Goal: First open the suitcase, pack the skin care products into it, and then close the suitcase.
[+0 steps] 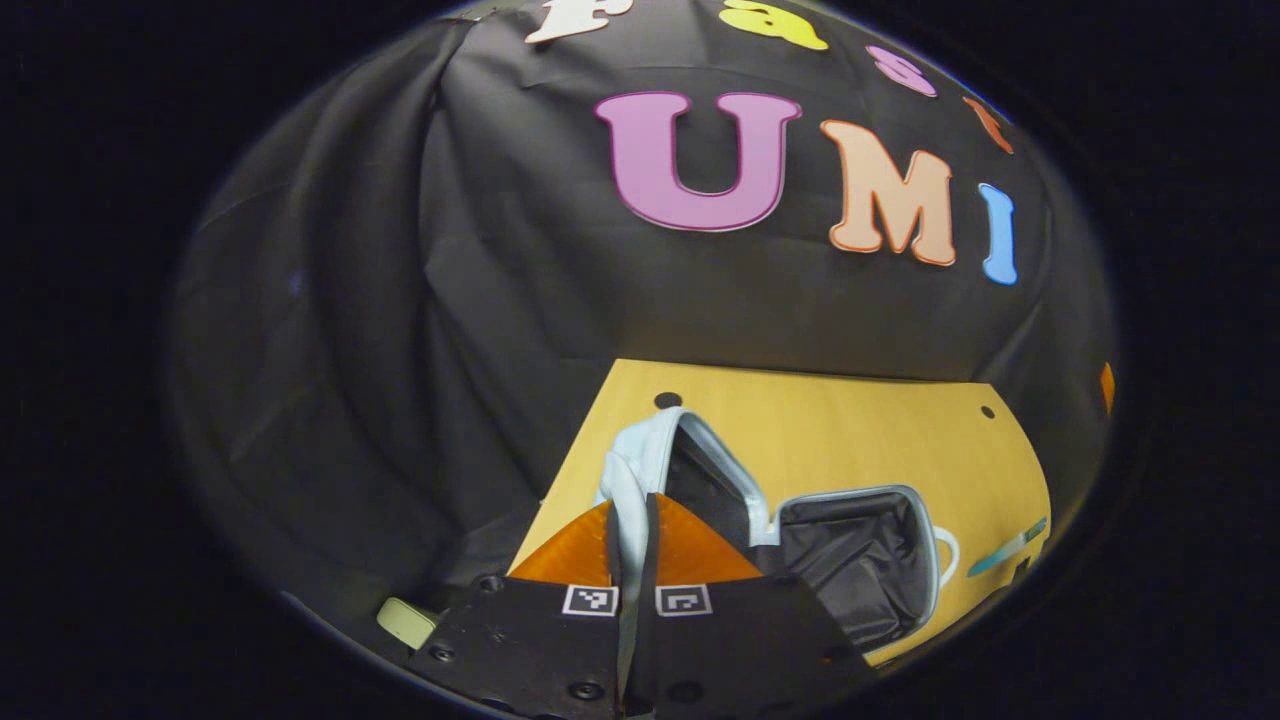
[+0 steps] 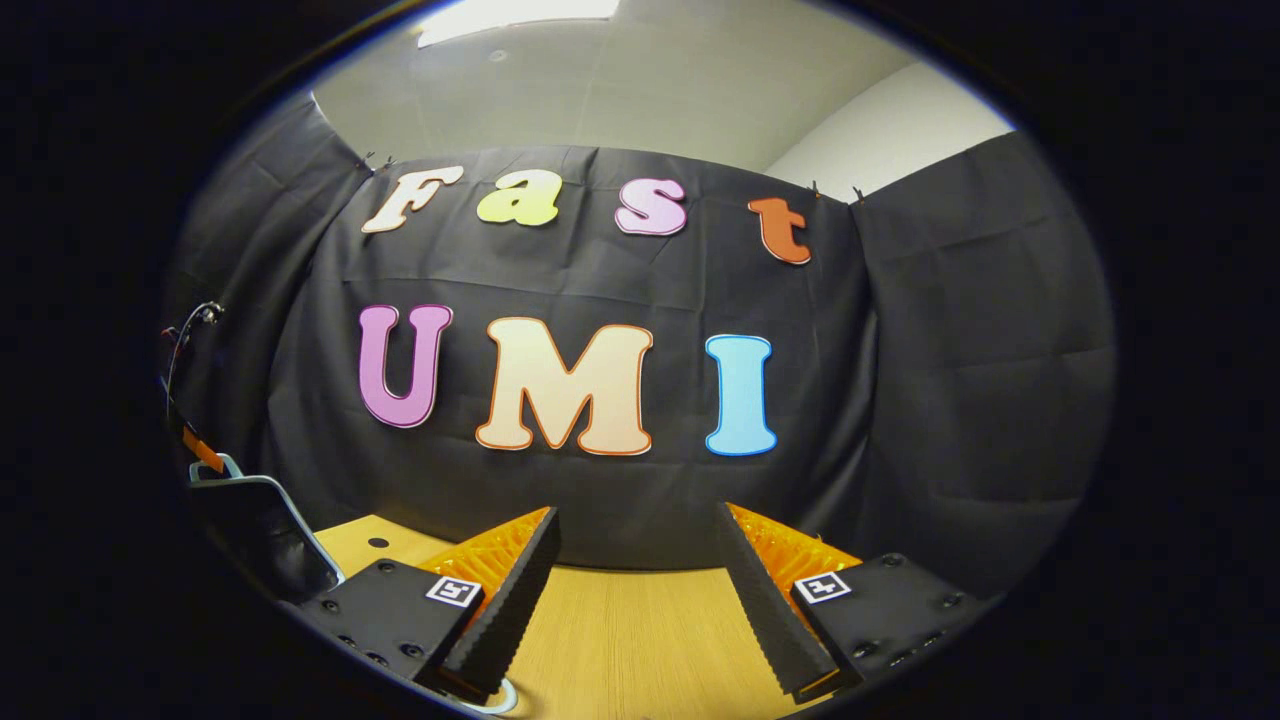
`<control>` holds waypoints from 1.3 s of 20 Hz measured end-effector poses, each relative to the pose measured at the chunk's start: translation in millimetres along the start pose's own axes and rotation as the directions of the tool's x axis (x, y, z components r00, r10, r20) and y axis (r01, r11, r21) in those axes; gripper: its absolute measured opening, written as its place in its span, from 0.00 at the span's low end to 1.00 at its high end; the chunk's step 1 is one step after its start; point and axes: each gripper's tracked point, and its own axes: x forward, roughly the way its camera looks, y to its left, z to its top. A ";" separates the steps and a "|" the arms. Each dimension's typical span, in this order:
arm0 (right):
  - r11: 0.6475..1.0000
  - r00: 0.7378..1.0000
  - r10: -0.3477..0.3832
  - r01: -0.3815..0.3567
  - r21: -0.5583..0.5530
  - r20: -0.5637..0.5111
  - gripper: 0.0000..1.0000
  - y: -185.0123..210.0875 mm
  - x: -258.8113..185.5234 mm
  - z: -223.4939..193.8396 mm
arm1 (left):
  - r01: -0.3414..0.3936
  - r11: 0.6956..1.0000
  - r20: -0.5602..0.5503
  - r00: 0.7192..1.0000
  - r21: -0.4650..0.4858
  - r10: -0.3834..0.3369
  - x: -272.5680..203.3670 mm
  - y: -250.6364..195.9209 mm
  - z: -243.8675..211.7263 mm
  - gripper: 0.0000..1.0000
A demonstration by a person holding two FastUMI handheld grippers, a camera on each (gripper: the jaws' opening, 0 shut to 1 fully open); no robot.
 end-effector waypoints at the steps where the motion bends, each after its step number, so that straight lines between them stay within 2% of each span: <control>1: 1.000 1.000 0.001 -0.001 -0.008 0.006 0.97 4.8 -1.7 1.3 | -0.015 1.000 -0.009 1.000 -0.019 0.014 7.4 12.9 -5.5 0.00; 4: 0.999 1.000 0.007 -0.007 -0.038 0.007 0.97 17.6 -2.3 1.5 | -0.030 0.997 -0.036 0.999 -0.066 0.028 24.8 41.9 -24.7 0.00; 8: 0.998 1.000 0.013 -0.013 -0.061 -0.001 0.97 28.8 -2.5 1.2 | -0.028 0.994 -0.081 0.997 -0.109 0.019 47.7 65.6 -49.0 0.00; 12: 0.995 1.000 0.018 -0.019 -0.095 -0.008 0.99 35.1 -1.0 -1.8 | -0.057 0.988 -0.133 0.990 -0.146 0.038 68.9 84.3 -80.5 0.00; 22: 0.992 0.999 -0.021 0.015 -0.123 -0.042 0.98 14.5 -4.6 -9.3 | -0.129 0.975 -0.213 0.973 -0.182 0.089 114.6 114.5 -161.4 0.01; 23: 0.992 0.999 -0.025 0.020 -0.122 -0.042 0.99 11.0 -6.0 -9.9 | -0.157 0.971 -0.218 0.969 -0.181 0.117 118.1 118.8 -167.3 0.03; 24: 0.993 0.999 -0.028 0.022 -0.120 -0.042 0.99 7.6 -7.4 -9.9 | -0.180 0.966 -0.198 0.970 -0.187 0.143 118.5 123.7 -166.1 0.12; 25: 0.993 0.999 -0.031 0.026 -0.119 -0.042 0.99 3.7 -7.4 -10.4 | -0.188 0.960 -0.176 0.972 -0.206 0.152 117.8 123.4 -162.7 0.14; 26: 0.993 0.999 -0.032 0.027 -0.116 -0.041 0.97 -0.3 -7.6 -10.2 | -0.196 0.956 -0.143 0.976 -0.221 0.167 112.3 123.3 -156.4 0.36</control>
